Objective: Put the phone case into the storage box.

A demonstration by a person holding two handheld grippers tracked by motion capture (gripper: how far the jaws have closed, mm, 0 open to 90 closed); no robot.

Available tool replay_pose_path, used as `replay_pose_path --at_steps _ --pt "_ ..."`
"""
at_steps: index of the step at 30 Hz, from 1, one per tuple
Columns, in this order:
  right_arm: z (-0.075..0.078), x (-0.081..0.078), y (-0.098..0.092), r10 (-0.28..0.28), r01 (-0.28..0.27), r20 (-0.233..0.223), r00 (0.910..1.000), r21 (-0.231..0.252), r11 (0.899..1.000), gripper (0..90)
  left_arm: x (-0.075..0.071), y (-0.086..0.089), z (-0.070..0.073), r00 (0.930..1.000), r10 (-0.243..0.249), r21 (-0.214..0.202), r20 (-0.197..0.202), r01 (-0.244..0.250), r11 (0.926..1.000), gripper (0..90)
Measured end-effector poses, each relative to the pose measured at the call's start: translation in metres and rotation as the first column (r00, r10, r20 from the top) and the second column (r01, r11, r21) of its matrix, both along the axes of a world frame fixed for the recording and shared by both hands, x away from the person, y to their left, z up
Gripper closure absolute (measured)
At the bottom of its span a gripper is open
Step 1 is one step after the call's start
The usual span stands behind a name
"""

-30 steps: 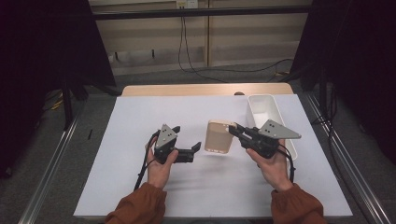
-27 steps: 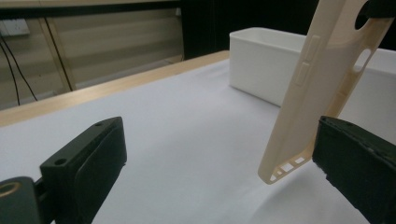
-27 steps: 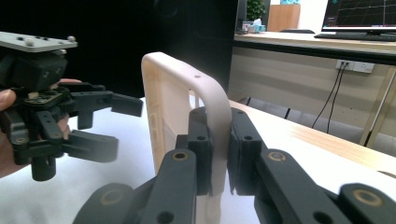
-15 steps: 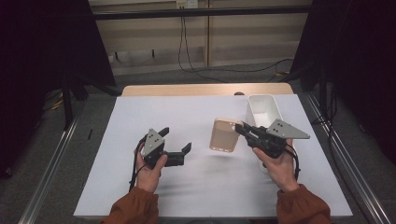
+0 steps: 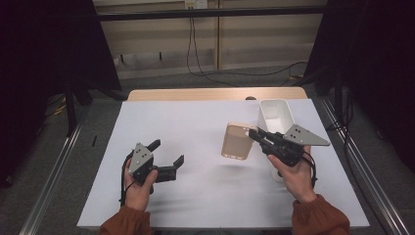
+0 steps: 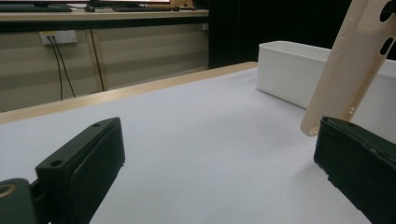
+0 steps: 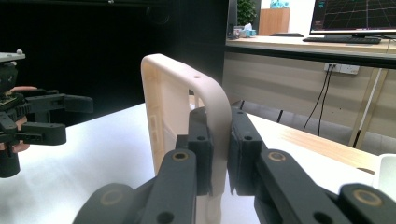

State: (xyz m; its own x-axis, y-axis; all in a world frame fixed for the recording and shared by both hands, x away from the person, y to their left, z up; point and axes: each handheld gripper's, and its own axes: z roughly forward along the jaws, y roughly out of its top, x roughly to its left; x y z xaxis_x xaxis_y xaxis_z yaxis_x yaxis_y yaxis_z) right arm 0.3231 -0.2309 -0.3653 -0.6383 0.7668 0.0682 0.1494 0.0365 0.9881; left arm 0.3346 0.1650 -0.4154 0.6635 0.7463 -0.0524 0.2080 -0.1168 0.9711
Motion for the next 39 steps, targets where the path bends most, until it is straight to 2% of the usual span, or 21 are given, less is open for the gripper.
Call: replay_pose_path --at_steps 12,13,15,21,26,35,38,39 --pt "0.017 0.002 -0.007 -0.015 0.015 0.022 0.9996 0.004 1.000 81.3 -0.008 0.022 -0.002 0.9992 0.040 -0.010 -0.001 -0.040 0.9991 1.8" --pt "0.019 0.003 -0.009 -0.019 0.019 0.022 0.9996 0.007 1.000 81.4 -0.010 0.024 -0.002 0.9993 0.036 -0.022 -0.007 -0.036 0.9991 1.8" --pt "0.023 0.004 -0.011 -0.022 0.022 0.026 0.9994 0.002 1.000 81.4 -0.014 0.030 -0.004 0.9989 0.047 -0.001 0.004 -0.047 0.9989 1.8" --pt "0.032 0.011 -0.018 -0.038 0.038 0.038 0.9985 0.004 0.999 81.3 -0.017 0.043 -0.007 0.9942 0.107 -0.035 -0.008 -0.108 0.9936 1.4" --pt "0.037 0.019 -0.025 -0.058 0.058 0.043 0.9974 0.008 0.998 81.4 -0.017 0.044 -0.009 0.9963 0.086 -0.018 -0.004 -0.086 0.9961 1.5" --pt "0.047 0.030 -0.039 -0.080 0.079 0.042 0.9959 0.012 0.997 81.4 -0.020 0.051 -0.008 0.9926 0.122 -0.031 0.000 -0.122 0.9921 1.4" --pt "0.052 0.032 -0.045 -0.081 0.081 0.047 0.9956 0.015 0.997 81.4 -0.022 0.050 -0.009 0.9934 0.115 -0.032 -0.007 -0.115 0.9929 1.4" --pt "0.055 0.032 -0.047 -0.082 0.082 0.050 0.9953 0.012 0.997 81.4 -0.022 0.050 -0.009 0.9938 0.111 -0.022 -0.005 -0.111 0.9936 1.4"
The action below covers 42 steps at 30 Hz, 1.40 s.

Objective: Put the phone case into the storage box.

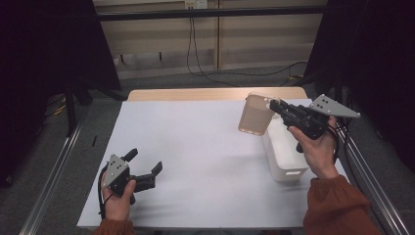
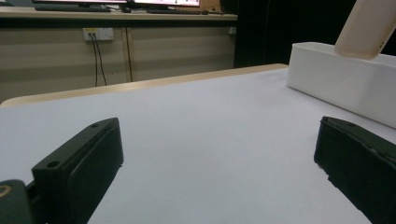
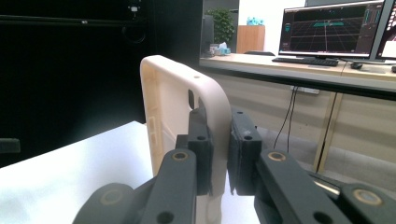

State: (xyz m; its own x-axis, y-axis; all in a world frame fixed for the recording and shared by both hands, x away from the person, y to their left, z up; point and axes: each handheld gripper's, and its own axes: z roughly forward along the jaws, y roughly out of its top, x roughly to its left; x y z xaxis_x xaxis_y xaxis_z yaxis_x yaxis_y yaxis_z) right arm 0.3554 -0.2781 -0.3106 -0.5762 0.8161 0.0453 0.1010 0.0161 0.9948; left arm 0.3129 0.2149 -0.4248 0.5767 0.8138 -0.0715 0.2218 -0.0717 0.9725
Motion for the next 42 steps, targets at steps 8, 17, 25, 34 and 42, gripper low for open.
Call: replay_pose_path --at_steps 8,17,25,34,42 --pt "0.016 0.006 -0.013 -0.018 0.018 0.015 0.9997 -0.010 1.000 81.3 0.001 -0.002 -0.001 0.9999 -0.009 0.010 -0.009 0.009 0.9999 1.4" --pt "0.025 0.017 -0.026 -0.043 0.044 0.022 0.9988 -0.020 0.999 81.3 0.001 0.003 0.000 0.9999 0.005 0.005 -0.011 -0.004 1.0000 1.5" --pt "0.027 0.026 -0.041 -0.078 0.078 0.011 0.9969 -0.030 0.996 81.3 0.002 0.005 0.001 0.9996 0.027 -0.002 -0.005 -0.027 0.9996 1.5" --pt "0.021 0.035 -0.057 -0.105 0.105 0.006 0.9944 -0.043 0.994 81.3 0.002 0.004 0.001 0.9999 0.014 0.002 -0.004 -0.014 0.9999 1.5" --pt "0.014 0.043 -0.068 -0.130 0.130 -0.008 0.9914 -0.058 0.990 81.3 0.002 0.005 0.001 0.9999 0.015 0.005 -0.001 -0.015 0.9999 1.5"
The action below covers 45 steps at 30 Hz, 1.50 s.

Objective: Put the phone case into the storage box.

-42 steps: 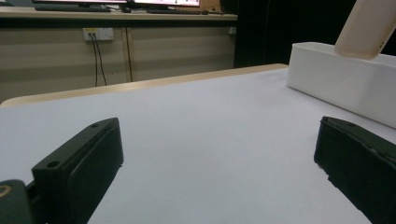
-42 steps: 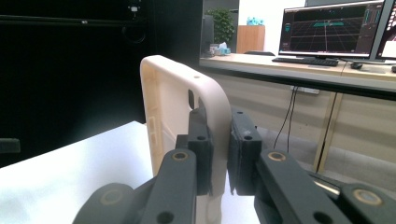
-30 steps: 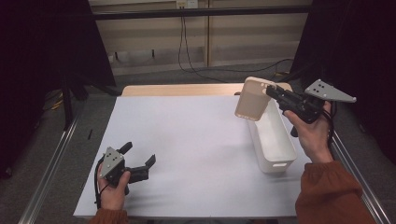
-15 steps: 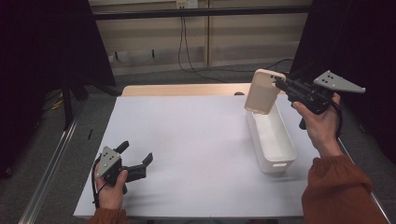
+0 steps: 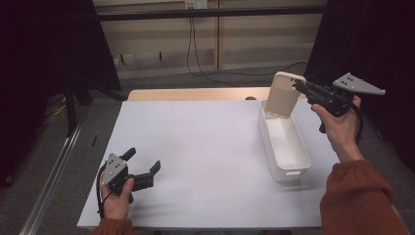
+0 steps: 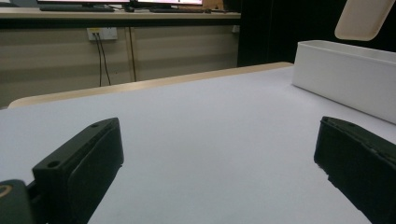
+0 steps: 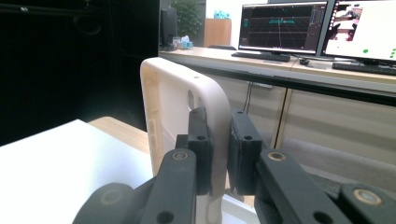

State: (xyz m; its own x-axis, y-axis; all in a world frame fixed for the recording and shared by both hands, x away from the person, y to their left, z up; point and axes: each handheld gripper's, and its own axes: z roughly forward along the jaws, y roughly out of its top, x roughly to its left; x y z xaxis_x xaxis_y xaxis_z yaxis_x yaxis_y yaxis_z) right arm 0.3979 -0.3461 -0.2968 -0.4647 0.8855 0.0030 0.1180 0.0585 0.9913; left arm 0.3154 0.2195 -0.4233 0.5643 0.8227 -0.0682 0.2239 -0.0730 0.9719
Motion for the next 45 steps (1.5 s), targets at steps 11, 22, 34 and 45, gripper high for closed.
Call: replay_pose_path --at_steps 11,22,34,45 --pt "-0.016 0.009 -0.006 -0.012 0.011 -0.024 0.9996 -0.011 1.000 81.3 0.000 -0.001 0.000 1.0000 -0.007 0.011 0.007 0.006 0.9999 1.5" --pt "-0.033 0.019 -0.013 -0.026 0.025 -0.052 0.9983 -0.026 0.999 81.4 0.001 -0.001 0.000 0.9999 -0.009 0.023 0.008 0.008 0.9997 1.5" --pt "-0.047 0.037 -0.009 -0.001 0.000 -0.062 0.9981 -0.015 1.000 81.4 0.002 -0.001 -0.001 0.9999 -0.009 0.026 0.011 0.009 0.9996 1.5" --pt "-0.058 0.051 -0.010 -0.011 0.008 -0.077 0.9970 -0.029 1.000 81.4 0.002 -0.002 -0.001 0.9998 -0.016 0.033 0.011 0.015 0.9994 1.5"
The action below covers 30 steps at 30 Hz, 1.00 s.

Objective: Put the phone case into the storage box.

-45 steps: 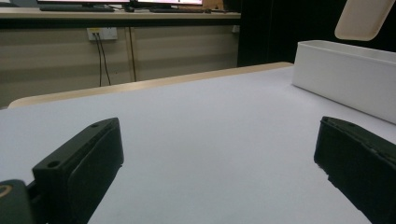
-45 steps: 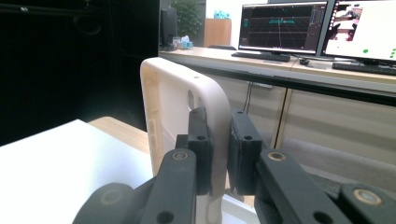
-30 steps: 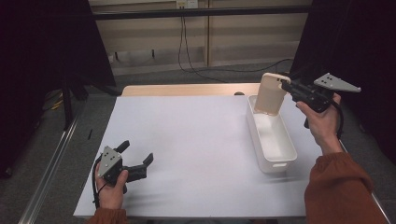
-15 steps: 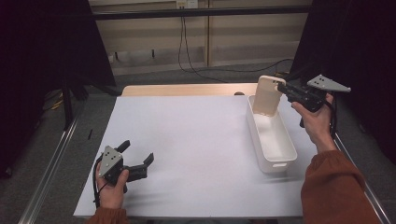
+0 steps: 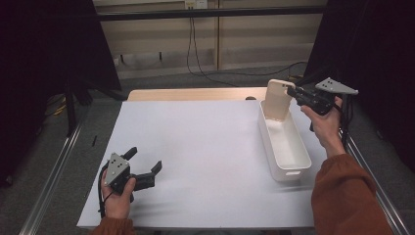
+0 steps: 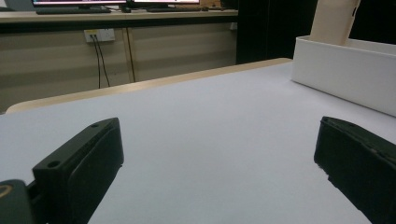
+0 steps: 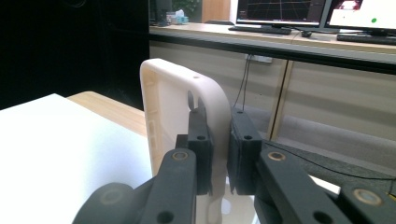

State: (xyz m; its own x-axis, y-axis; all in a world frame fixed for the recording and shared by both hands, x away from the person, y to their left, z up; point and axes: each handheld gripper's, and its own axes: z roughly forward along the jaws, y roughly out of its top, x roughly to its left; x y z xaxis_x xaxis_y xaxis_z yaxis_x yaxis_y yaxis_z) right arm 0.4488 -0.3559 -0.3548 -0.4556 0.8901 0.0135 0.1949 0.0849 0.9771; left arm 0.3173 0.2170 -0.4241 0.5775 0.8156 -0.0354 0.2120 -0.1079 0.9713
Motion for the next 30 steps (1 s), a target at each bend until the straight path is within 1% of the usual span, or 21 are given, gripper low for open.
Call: replay_pose_path --at_steps 5,9,11,12,19,25,30 --pt "-0.003 0.003 -0.004 -0.018 0.018 0.000 0.9998 0.007 1.000 81.4 0.000 -0.001 0.000 1.0000 -0.005 0.004 0.001 0.005 1.0000 1.6" --pt "-0.006 0.006 -0.005 -0.018 0.018 -0.006 0.9998 0.012 1.000 81.4 0.001 -0.001 0.000 1.0000 -0.006 0.006 0.001 0.006 1.0000 1.6" --pt "-0.008 0.008 -0.005 -0.016 0.017 -0.012 0.9998 0.005 1.000 81.4 0.001 -0.001 0.000 1.0000 -0.005 0.005 0.001 0.005 1.0000 1.6" --pt "-0.008 0.009 -0.004 -0.015 0.016 -0.013 0.9998 0.011 1.000 81.4 0.001 -0.001 0.000 1.0000 -0.006 0.008 0.001 0.006 1.0000 1.6" --pt "-0.015 0.015 0.000 -0.018 0.018 -0.026 0.9995 0.001 1.000 81.4 0.000 -0.001 0.000 1.0000 -0.006 0.001 0.002 0.006 1.0000 1.6" --pt "-0.022 0.020 0.000 -0.026 0.026 -0.032 0.9992 0.010 1.000 81.4 0.001 -0.001 0.000 1.0000 -0.009 0.007 0.001 0.009 0.9999 1.6" --pt "-0.027 0.022 0.001 -0.020 0.020 -0.041 0.9990 0.003 1.000 81.4 0.002 -0.001 0.000 0.9999 -0.012 0.013 0.003 0.012 0.9998 1.6"
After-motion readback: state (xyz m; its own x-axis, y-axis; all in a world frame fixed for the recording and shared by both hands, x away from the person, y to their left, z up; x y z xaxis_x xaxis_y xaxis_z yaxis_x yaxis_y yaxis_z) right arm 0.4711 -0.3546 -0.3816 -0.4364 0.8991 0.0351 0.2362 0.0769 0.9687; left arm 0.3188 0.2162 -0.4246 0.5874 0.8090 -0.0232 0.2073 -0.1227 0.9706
